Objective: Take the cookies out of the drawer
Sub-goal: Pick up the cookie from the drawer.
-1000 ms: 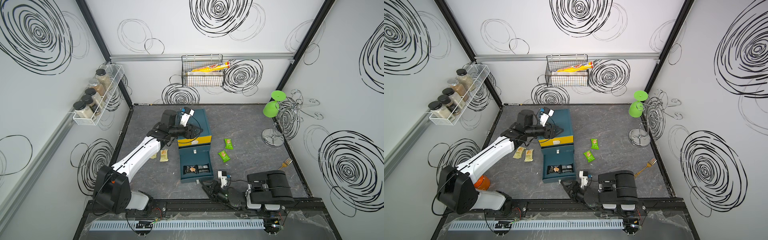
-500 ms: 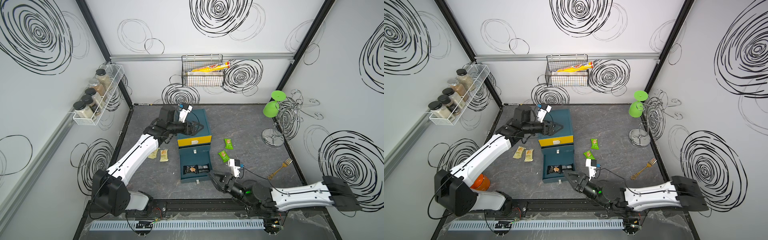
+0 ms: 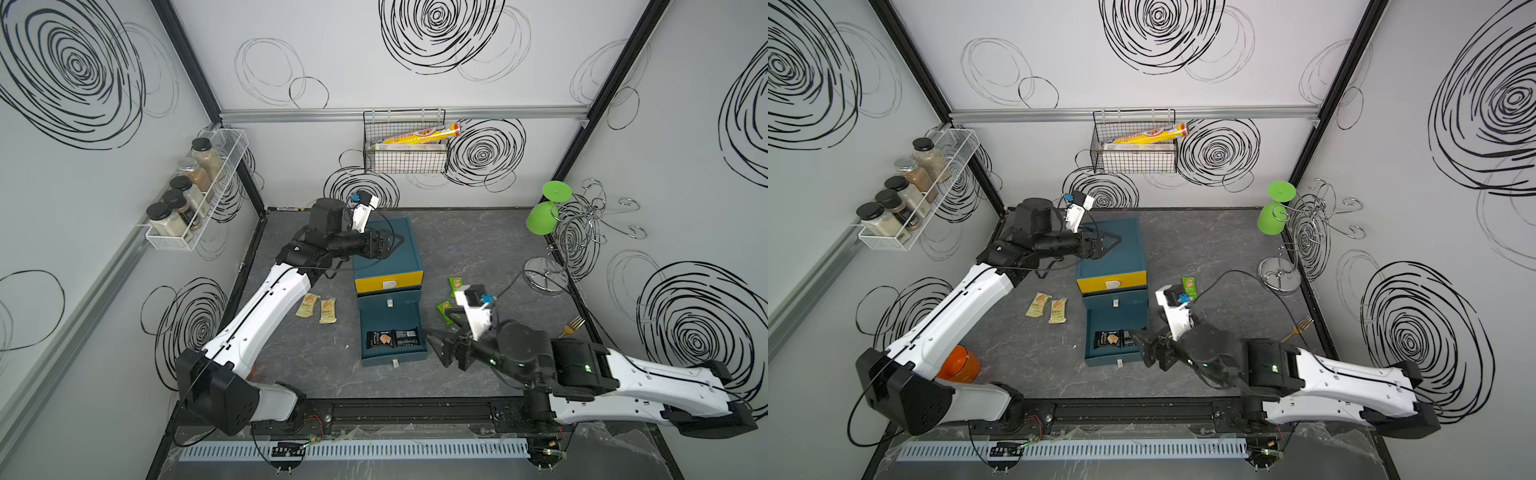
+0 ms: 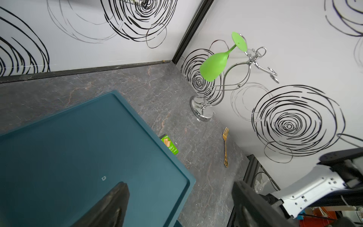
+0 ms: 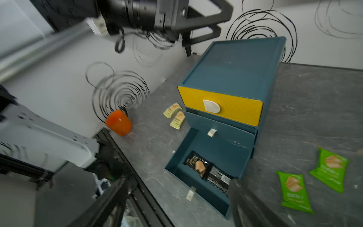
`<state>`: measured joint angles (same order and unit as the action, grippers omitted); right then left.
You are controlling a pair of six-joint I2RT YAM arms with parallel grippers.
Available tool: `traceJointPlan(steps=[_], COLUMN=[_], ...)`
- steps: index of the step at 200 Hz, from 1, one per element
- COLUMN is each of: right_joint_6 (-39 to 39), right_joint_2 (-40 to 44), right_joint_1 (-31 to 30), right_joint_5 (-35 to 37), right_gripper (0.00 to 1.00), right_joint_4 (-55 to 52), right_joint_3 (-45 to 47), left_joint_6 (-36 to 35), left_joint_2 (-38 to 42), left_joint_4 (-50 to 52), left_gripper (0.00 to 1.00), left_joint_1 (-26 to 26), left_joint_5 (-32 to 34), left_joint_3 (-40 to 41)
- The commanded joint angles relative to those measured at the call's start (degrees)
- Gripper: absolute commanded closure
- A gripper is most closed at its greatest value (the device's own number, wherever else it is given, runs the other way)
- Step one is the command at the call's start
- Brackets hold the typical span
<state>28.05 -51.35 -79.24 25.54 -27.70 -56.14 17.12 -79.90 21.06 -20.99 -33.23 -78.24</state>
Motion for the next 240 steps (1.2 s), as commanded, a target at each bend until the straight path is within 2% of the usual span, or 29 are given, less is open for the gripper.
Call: traceJointPlan(steps=[1, 10, 32, 70, 99, 140, 183, 206, 240], right_joint_6=[-17.4, -22.1, -31.2, -44.1, -50.1, -52.8, -54.2, -54.4, -55.1], right_joint_2=[-5.9, -7.5, -12.8, -26.2, -35.5, -41.7, -47.0, -47.8, -48.9], right_joint_1=[6.6, 9.5, 13.5, 16.6, 19.6, 21.2, 21.3, 21.3, 21.3], right_joint_5=[-10.2, -15.4, -23.0, -25.9, -31.8, -33.6, -34.3, -36.4, -35.9], right_gripper=[0.13, 0.13, 0.13, 0.13, 0.16, 0.16, 0.16, 0.16, 0.16], right_joint_4=[-10.2, -9.9, -11.2, -14.9, -18.7, -18.9, -19.1, -18.5, -17.8], right_joint_3=[-3.1, -4.2, -7.5, -12.7, -17.2, -20.7, -20.6, -19.3, -18.1], left_joint_6=[-2.4, -3.0, -4.6, -5.4, -6.9, -8.5, -8.8, -8.7, -8.7], left_joint_2=[-1.9, -2.5, -3.6, -5.6, -9.1, -11.8, -13.3, -13.9, -14.3], left_joint_4=[1.0, 1.7, 3.5, 4.9, 7.8, 10.7, 10.6, 10.2, 10.0], left_gripper=[0.11, 0.11, 0.11, 0.11, 0.12, 0.14, 0.15, 0.15, 0.17], left_joint_1=[0.1, -0.1, -0.3, -0.4, -0.9, -1.4, -1.1, -1.1, -1.0], left_joint_5=[1.5, 1.7, 2.8, 4.2, 4.7, 5.5, 4.9, 4.2, 3.4], left_joint_3=[-2.6, -3.4, -5.0, -5.8, -8.7, -10.5, -9.5, -9.5, -9.2])
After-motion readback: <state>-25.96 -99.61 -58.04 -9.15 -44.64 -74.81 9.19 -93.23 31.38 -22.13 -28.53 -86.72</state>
